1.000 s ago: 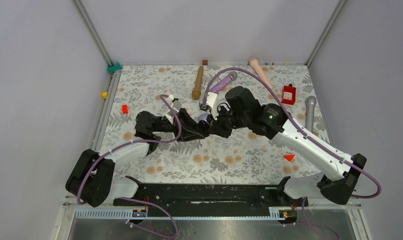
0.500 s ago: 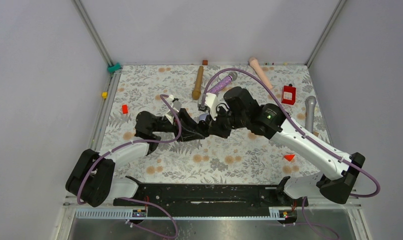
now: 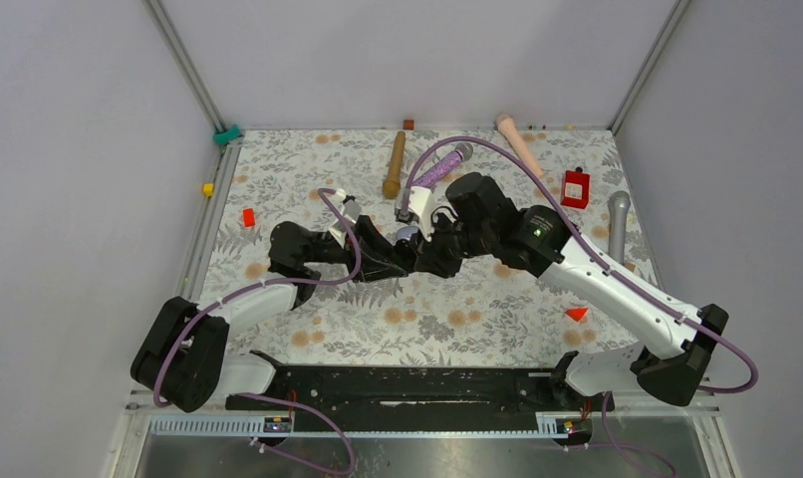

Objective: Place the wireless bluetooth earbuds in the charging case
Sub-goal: Place the earbud in the charging case.

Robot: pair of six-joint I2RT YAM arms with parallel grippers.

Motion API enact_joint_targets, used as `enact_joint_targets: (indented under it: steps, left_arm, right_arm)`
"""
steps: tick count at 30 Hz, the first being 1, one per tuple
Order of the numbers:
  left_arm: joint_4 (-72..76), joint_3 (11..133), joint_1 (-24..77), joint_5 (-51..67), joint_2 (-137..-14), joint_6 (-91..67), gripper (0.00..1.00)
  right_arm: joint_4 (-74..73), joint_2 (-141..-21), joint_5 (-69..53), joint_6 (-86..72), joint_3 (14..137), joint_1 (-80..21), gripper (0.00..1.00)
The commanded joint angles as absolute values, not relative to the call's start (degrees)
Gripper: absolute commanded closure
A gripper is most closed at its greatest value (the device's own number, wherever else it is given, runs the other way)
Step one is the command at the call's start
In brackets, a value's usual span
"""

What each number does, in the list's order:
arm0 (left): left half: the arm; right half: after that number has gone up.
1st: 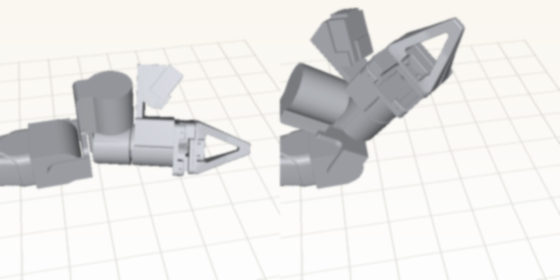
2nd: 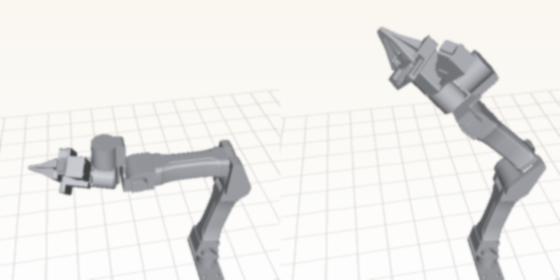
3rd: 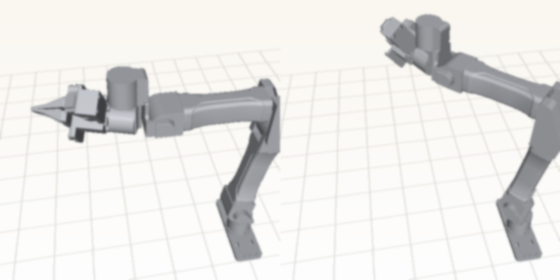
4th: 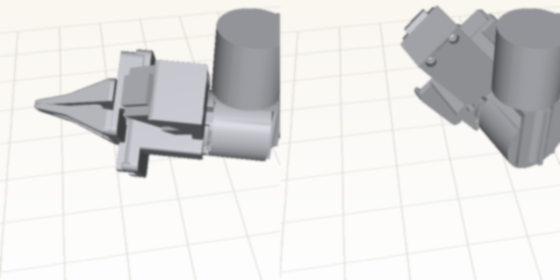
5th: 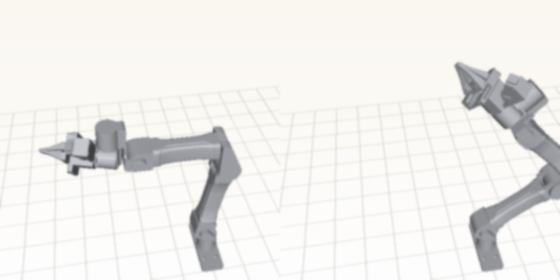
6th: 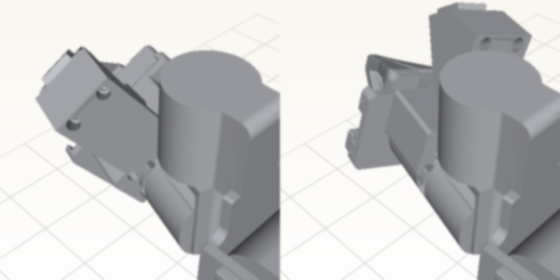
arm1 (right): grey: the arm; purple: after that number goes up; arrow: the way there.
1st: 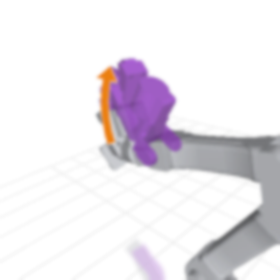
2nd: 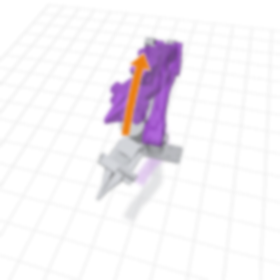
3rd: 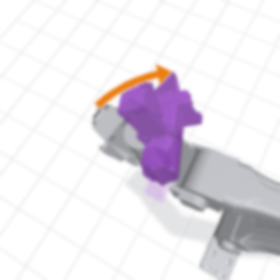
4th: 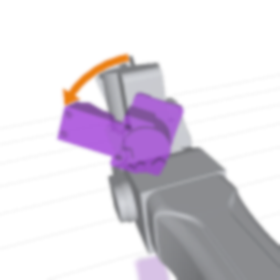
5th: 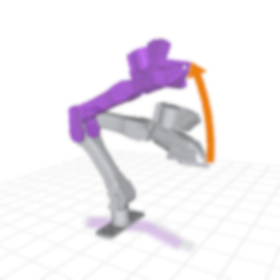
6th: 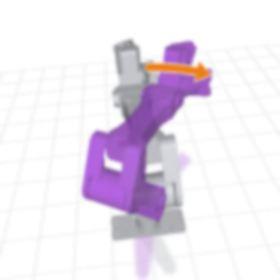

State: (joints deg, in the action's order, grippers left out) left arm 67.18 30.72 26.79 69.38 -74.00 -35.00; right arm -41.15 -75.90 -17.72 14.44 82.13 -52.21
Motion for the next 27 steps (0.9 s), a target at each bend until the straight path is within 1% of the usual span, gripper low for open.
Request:
enact_joint_targets:
  steps: [1,4,6,11,16,27]
  left_arm:
    - [70.8,31.7,26.5,69.7,-73.9,-35.2,1.00]
    - [70.8,31.7,26.5,69.6,-73.8,-35.2,1.00]
    - [70.8,31.7,26.5,69.7,-73.8,-35.2,1.00]
    - [70.9,31.7,26.5,69.7,-74.0,-35.2,1.00]
    - [71.1,31.7,26.6,69.7,-74.2,-35.3,1.00]
    - [71.3,31.7,26.5,69.7,-74.4,-35.6,1.00]
  right_arm:
    - [-41.9,-73.8,-19.4,15.6,85.0,-52.9,0.71]
    - [-42.2,-73.0,-19.1,15.9,85.5,-52.9,0.70]
    - [-42.2,-72.5,-18.6,16.1,85.7,-52.9,0.72]
    - [-41.3,-71.9,-15.3,16.0,85.7,-52.9,0.81]
    - [-41.0,-73.1,-16.2,14.9,85.5,-53.0,0.86]
    - [-39.6,-75.9,-15.5,13.3,85.3,-52.9,0.90]
